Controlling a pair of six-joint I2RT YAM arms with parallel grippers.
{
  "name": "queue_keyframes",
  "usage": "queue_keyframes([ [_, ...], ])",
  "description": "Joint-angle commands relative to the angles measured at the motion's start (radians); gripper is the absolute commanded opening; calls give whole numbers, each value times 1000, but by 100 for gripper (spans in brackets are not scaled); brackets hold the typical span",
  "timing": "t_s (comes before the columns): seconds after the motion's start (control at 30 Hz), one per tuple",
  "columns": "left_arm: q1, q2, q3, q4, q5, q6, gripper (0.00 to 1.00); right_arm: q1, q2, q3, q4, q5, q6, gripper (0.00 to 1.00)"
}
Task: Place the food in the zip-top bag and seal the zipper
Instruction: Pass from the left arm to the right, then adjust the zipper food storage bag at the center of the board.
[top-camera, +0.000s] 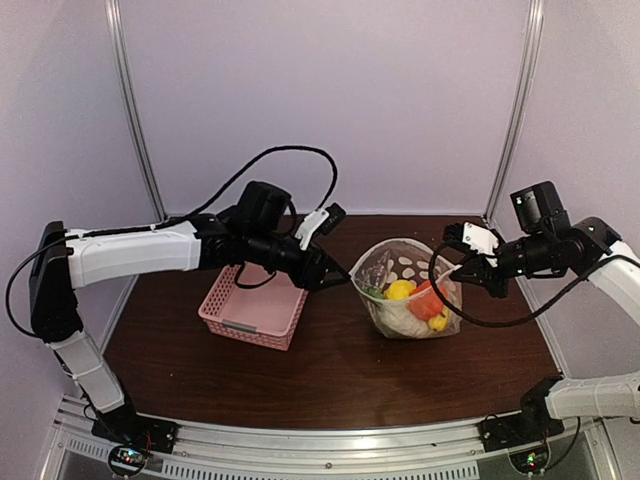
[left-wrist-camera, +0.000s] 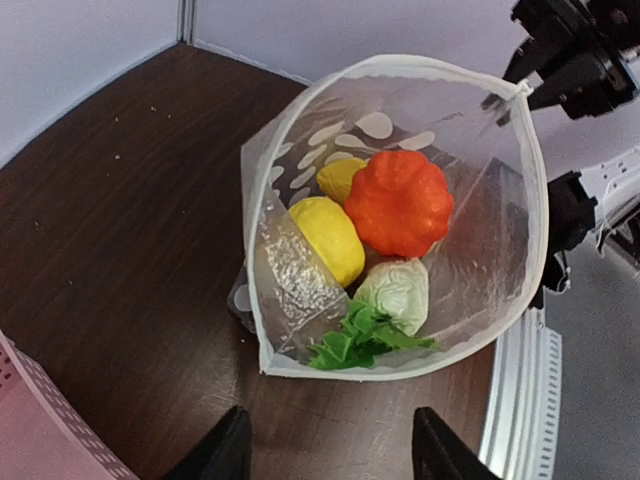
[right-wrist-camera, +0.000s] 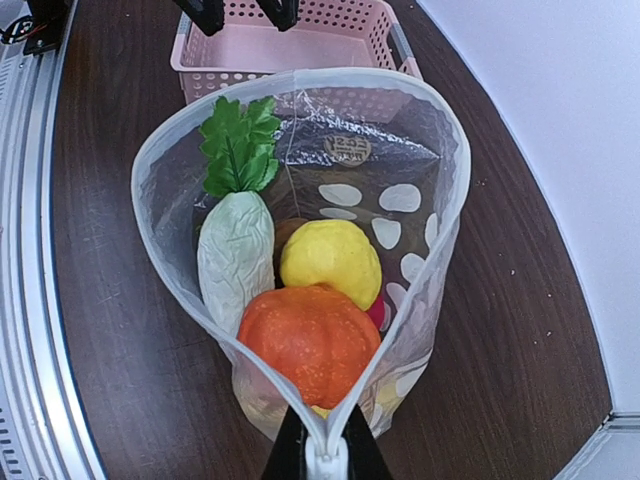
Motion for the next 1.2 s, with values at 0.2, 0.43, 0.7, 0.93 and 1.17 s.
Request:
queue_keyframes([
  [0.2, -88, -152, -408, 552, -160, 505, 88, 12, 51, 89, -164, -119, -4, 0],
  [0.43, -81, -55, -465, 723, -219, 501, 88, 12, 53, 122, -191, -137, -4, 0],
  [0.7, -48, 121, -422, 1021, -29, 298, 89, 11, 55, 115, -197, -146, -14, 0],
  [0.93, 63, 293, -407, 1440, 258, -60, 83, 10, 48, 102, -210, -129, -22, 0],
  [1.17, 68, 366, -317, 1504, 344, -122, 79, 10, 71, 115, -225, -128, -26, 0],
])
